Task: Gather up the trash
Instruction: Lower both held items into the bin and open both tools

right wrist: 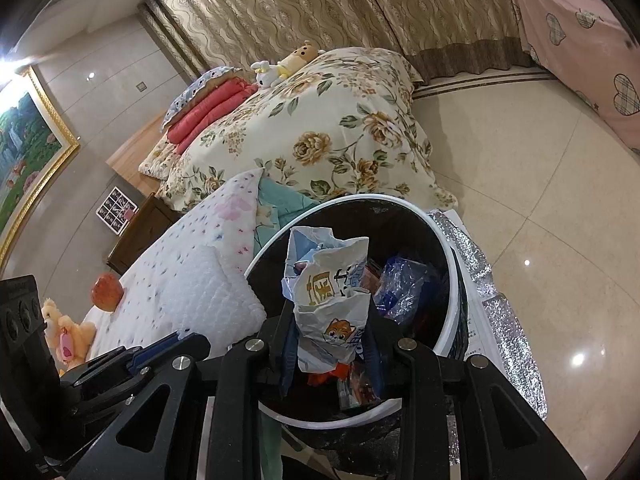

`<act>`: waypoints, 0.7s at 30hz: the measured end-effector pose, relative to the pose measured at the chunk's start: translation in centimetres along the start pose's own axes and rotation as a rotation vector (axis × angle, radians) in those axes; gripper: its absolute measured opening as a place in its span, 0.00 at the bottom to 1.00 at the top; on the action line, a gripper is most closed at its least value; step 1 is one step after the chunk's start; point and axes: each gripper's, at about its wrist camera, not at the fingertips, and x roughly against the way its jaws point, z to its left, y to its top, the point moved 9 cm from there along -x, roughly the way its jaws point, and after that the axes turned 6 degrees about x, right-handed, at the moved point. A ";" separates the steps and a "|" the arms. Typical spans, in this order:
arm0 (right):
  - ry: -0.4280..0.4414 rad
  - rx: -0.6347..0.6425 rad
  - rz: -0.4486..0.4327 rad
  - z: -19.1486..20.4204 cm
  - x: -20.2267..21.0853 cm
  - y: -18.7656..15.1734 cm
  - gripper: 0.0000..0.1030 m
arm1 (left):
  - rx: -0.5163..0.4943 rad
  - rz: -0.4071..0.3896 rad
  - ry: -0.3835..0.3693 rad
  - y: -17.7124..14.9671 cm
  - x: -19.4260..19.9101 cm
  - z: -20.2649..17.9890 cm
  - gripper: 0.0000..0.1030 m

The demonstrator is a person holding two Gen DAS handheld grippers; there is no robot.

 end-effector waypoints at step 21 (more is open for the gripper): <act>0.004 0.000 0.016 0.4 -0.8 -0.1 0.30 | -0.006 0.012 0.009 0.0 -0.5 -0.2 0.11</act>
